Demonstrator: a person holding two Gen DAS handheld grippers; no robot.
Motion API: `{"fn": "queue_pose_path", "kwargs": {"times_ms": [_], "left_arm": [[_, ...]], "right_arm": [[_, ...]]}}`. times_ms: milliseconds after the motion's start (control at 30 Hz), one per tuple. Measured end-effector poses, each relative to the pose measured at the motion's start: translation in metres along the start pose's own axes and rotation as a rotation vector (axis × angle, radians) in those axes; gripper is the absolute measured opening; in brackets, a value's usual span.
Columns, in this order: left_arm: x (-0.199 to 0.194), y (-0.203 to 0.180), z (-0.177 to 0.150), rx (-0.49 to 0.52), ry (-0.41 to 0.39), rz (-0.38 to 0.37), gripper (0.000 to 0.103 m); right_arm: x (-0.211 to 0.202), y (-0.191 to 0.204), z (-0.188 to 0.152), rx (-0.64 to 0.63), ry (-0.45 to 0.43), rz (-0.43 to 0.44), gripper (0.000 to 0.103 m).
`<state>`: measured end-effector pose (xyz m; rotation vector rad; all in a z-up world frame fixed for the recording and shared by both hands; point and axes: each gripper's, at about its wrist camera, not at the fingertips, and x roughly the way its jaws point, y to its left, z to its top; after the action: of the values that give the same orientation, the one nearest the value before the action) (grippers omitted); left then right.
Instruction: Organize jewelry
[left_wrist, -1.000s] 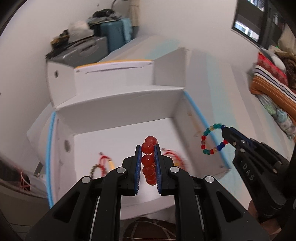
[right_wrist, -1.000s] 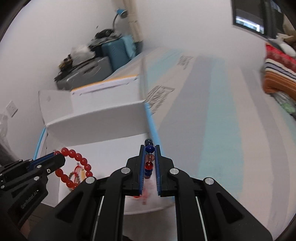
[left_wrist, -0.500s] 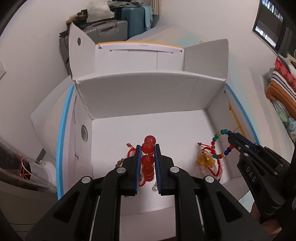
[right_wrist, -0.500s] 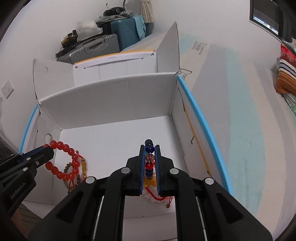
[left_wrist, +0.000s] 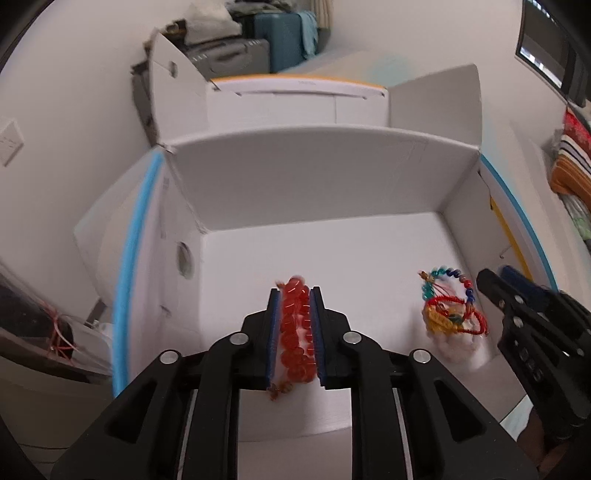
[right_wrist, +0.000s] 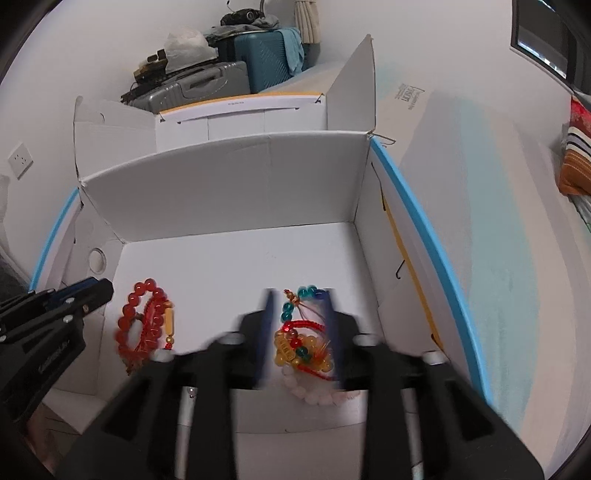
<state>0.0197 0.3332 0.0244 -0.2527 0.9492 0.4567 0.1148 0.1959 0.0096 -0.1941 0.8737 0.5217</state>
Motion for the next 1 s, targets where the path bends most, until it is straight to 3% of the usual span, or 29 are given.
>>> {"fn": "queue_pose_path", "kwargs": {"times_ms": [33,67,100,167,400,500,633,800,1000], "left_arm": [[-0.004,0.001,0.0,-0.005,-0.005,-0.018,0.032],[-0.009,0.002,-0.001,-0.007,-0.012,-0.025,0.035],[-0.015,0.002,-0.002,-0.007,-0.033,-0.015,0.042],[-0.028,0.003,-0.005,-0.003,-0.066,-0.007,0.05],[-0.069,-0.002,-0.022,-0.001,-0.165,-0.031,0.078],[-0.085,-0.001,-0.035,-0.017,-0.211,-0.017,0.095],[-0.1,-0.002,-0.057,-0.021,-0.273,0.05,0.097],[-0.111,0.004,-0.083,-0.09,-0.277,0.004,0.097],[-0.126,0.009,-0.107,-0.115,-0.286,0.009,0.097]], "right_arm": [[-0.004,-0.001,0.0,0.005,-0.016,0.002,0.045],[-0.01,-0.003,-0.001,0.006,-0.033,0.002,0.052],[-0.017,-0.004,-0.002,0.003,-0.056,0.011,0.066],[-0.029,-0.007,-0.003,0.001,-0.098,0.042,0.078],[-0.052,-0.013,-0.007,-0.026,-0.15,0.028,0.09],[-0.068,-0.016,-0.015,-0.025,-0.181,0.025,0.095],[-0.082,-0.02,-0.026,-0.019,-0.188,0.009,0.095],[-0.105,-0.029,-0.045,0.003,-0.227,-0.04,0.095],[-0.124,-0.04,-0.064,0.006,-0.224,-0.067,0.095]]}}
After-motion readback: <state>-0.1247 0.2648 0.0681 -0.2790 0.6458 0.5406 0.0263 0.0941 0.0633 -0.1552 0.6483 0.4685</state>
